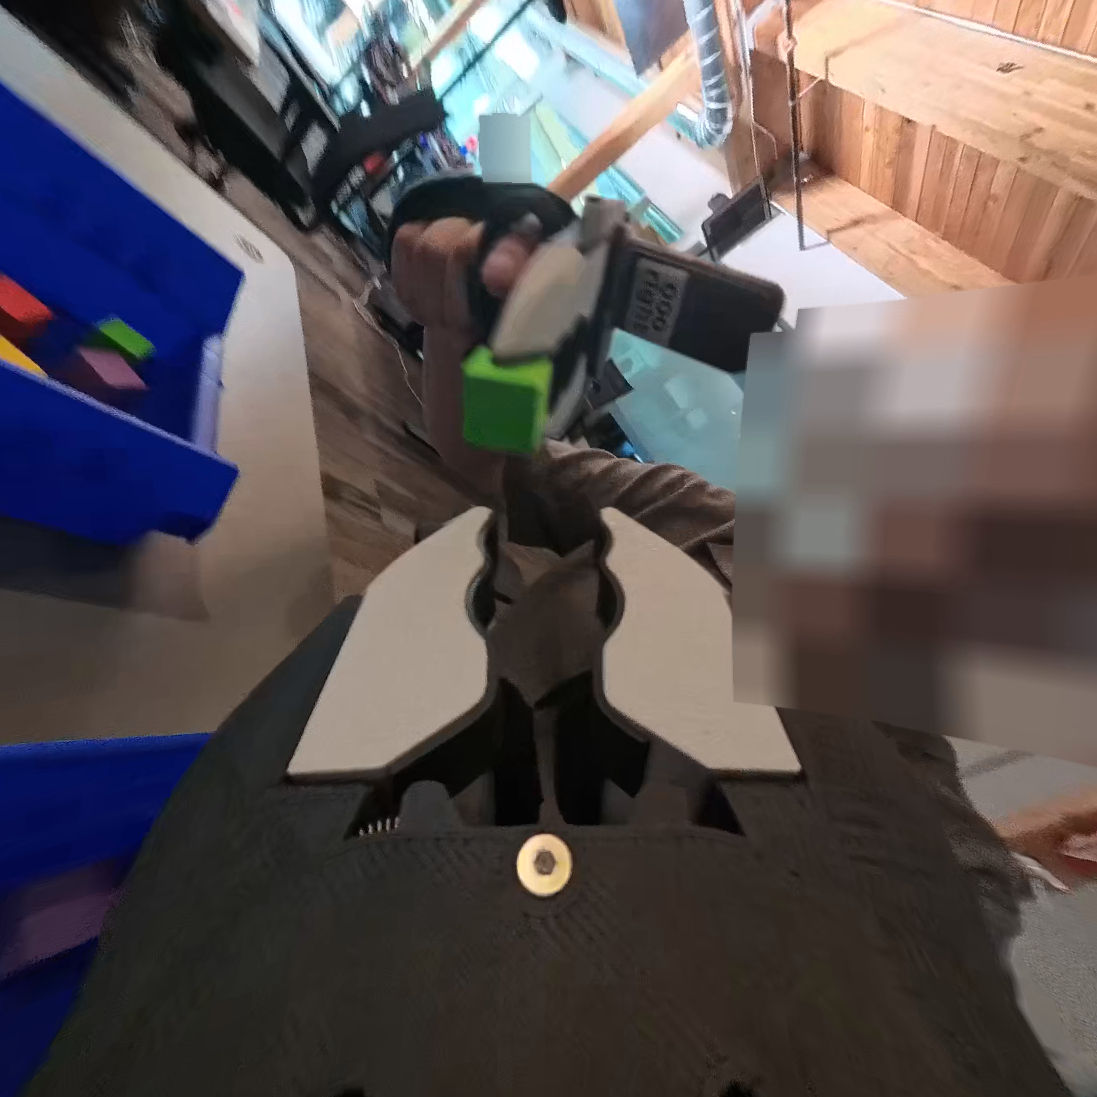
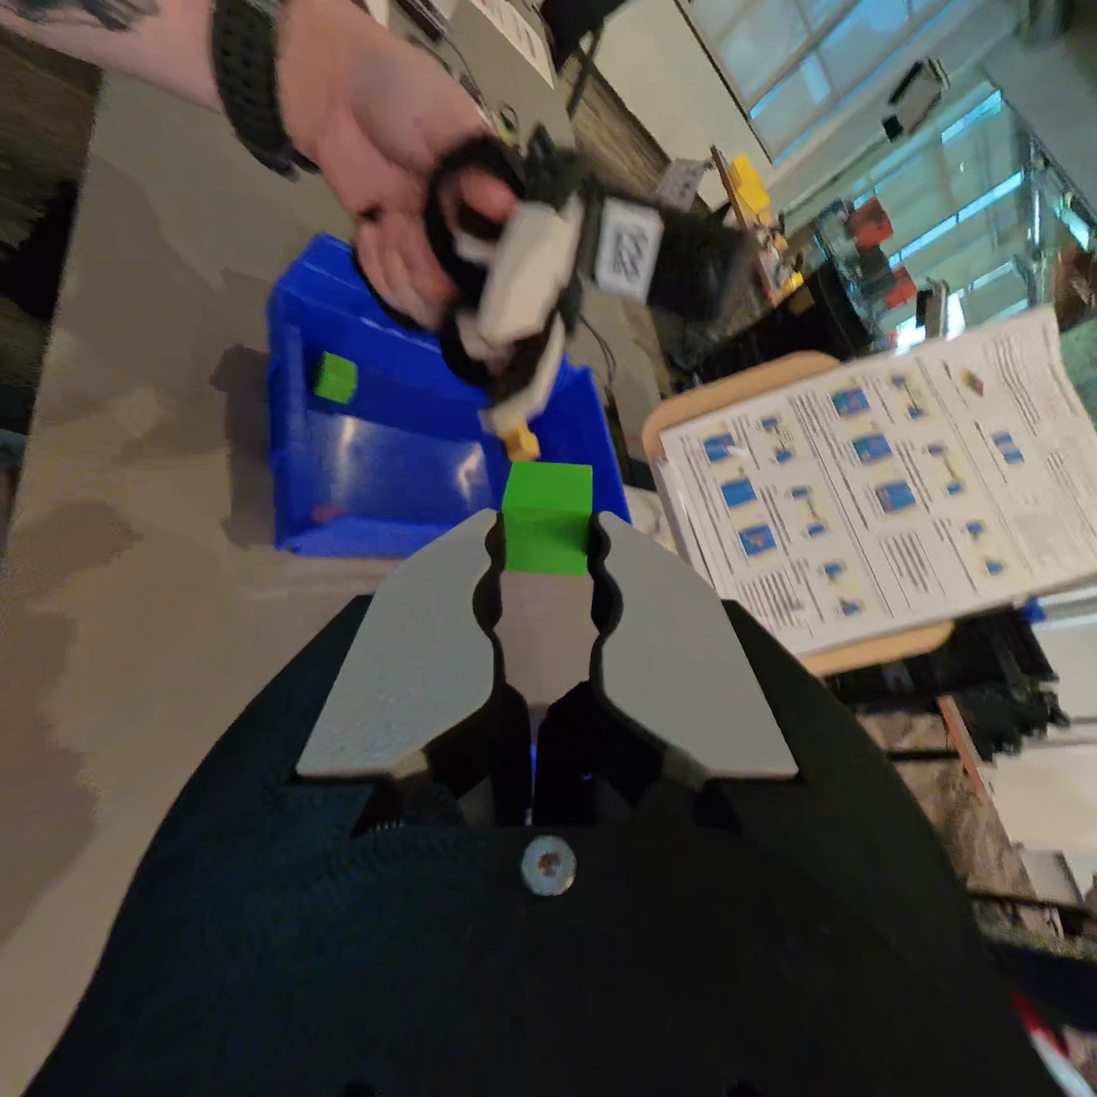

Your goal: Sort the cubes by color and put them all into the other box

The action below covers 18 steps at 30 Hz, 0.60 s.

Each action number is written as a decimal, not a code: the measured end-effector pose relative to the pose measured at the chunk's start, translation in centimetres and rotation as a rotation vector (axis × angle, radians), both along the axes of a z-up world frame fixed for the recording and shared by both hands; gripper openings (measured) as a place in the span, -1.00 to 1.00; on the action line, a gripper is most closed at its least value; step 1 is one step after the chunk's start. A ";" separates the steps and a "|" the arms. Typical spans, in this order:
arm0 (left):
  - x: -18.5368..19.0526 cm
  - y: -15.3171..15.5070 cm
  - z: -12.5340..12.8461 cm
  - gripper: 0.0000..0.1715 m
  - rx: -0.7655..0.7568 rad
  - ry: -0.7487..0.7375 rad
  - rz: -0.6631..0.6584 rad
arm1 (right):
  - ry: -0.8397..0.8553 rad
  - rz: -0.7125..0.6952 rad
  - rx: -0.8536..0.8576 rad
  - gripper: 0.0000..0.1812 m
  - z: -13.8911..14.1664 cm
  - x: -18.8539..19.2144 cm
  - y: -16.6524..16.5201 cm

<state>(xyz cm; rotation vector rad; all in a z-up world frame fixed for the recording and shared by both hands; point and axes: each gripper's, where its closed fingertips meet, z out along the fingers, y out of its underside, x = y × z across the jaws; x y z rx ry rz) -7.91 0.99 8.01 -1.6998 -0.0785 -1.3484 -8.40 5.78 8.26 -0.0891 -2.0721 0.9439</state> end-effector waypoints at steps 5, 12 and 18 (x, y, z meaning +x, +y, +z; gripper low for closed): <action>-2.2 -1.2 -0.6 -0.80 -0.025 0.354 0.234 | -0.277 -0.349 0.078 -0.71 -0.8 -4.7 11.7; -3.8 -2.8 -2.5 -0.48 -0.087 0.893 0.628 | -0.850 -0.648 0.443 -0.70 -13.1 -5.7 22.6; -6.0 -4.9 -2.7 -0.40 -0.144 1.113 0.801 | -1.079 -0.737 0.537 -0.70 -19.8 -5.6 25.9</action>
